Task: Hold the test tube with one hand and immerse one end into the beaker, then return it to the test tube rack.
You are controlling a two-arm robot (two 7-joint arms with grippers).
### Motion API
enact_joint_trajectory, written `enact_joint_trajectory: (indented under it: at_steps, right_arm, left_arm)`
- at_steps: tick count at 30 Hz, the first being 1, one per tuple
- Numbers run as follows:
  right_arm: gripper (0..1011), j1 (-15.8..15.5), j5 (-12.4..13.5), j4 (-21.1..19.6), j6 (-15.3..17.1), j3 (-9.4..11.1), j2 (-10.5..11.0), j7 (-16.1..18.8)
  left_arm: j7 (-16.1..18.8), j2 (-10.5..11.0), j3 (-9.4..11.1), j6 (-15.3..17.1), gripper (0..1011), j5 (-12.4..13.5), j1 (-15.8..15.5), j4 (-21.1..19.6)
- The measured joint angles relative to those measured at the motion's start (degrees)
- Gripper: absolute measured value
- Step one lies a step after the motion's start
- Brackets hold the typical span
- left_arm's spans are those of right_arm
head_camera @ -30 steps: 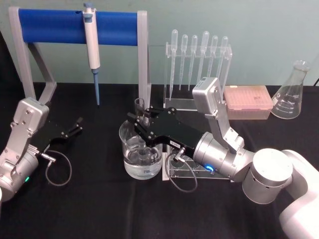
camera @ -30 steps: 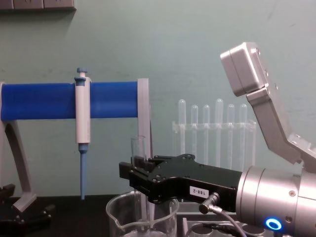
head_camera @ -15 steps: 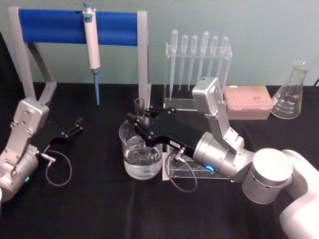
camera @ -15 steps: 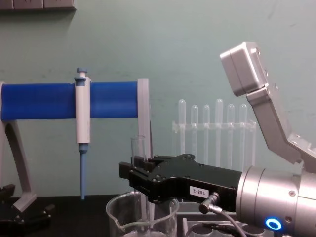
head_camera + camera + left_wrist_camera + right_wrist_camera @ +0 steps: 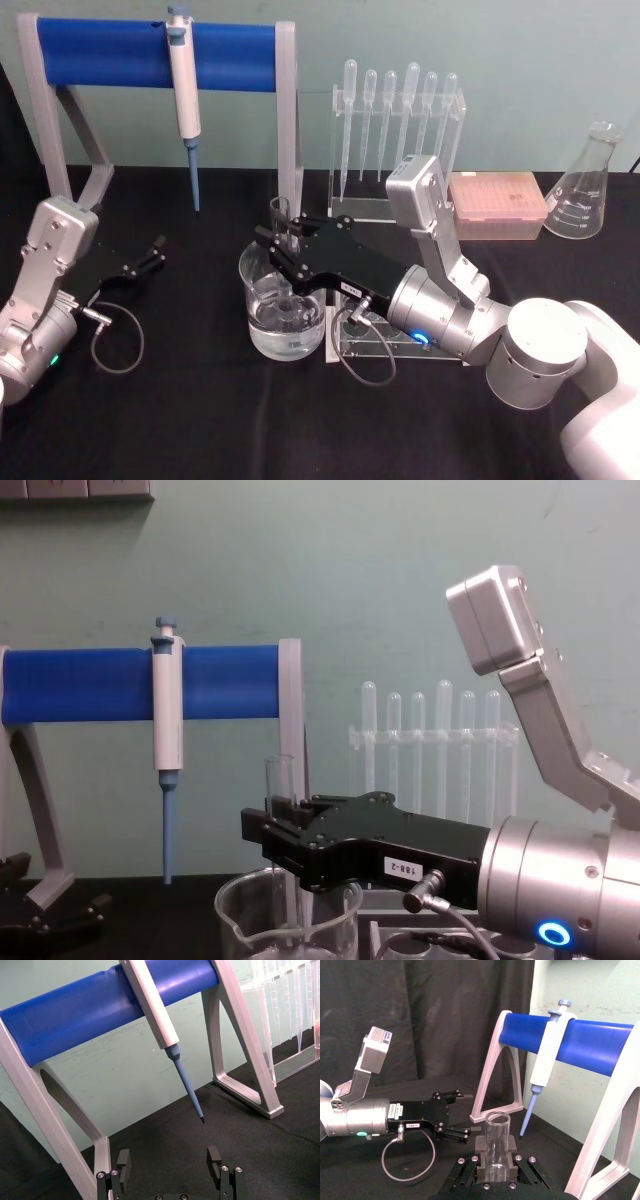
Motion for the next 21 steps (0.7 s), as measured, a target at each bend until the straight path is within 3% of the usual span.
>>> enact_joint_trajectory:
  at_steps: [21]
  right_arm:
    - [225,0.0,0.0,0.0,0.0,0.0,0.0,0.0]
  left_arm:
    - [0.0,0.0,0.0,0.0,1000,0.0,0.0,0.0]
